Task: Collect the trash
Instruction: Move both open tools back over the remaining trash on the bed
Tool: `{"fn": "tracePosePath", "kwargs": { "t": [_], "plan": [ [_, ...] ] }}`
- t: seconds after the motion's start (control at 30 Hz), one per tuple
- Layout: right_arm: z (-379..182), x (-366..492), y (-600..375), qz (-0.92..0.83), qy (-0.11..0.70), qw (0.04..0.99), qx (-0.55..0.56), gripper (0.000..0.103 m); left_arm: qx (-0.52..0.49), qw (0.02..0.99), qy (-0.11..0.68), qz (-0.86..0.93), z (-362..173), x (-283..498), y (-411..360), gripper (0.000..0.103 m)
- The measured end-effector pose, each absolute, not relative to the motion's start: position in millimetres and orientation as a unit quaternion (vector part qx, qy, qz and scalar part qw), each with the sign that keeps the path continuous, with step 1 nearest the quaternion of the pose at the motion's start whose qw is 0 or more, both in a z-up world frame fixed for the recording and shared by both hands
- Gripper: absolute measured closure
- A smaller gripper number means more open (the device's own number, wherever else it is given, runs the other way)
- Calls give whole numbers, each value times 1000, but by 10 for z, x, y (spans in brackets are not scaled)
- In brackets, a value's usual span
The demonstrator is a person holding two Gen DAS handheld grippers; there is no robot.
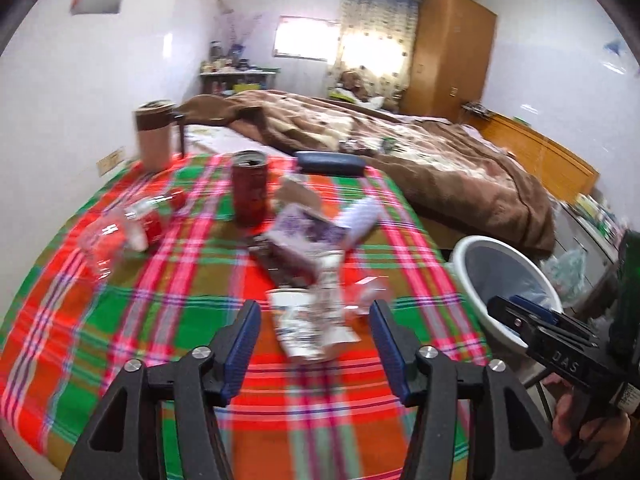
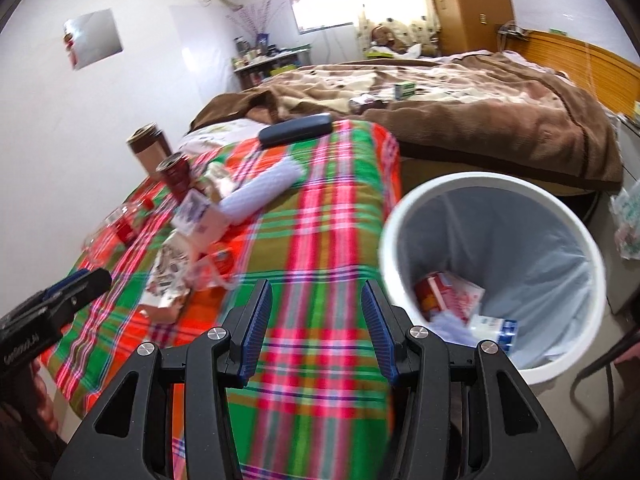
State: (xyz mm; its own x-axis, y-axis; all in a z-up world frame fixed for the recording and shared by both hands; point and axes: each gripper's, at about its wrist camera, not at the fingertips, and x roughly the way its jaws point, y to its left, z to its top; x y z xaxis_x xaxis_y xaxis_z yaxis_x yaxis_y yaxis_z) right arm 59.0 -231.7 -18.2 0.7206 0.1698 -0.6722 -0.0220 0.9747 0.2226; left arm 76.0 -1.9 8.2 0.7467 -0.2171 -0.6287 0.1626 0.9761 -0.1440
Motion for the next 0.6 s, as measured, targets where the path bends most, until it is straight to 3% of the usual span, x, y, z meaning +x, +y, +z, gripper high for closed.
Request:
{"fn": "tracePosePath", "kwargs": {
  "t": [0.6],
  "plan": [
    [-188,811,-1425,134,383,911,70,55,-55,935,348,-37,-6,977,943,42]
  ]
}}
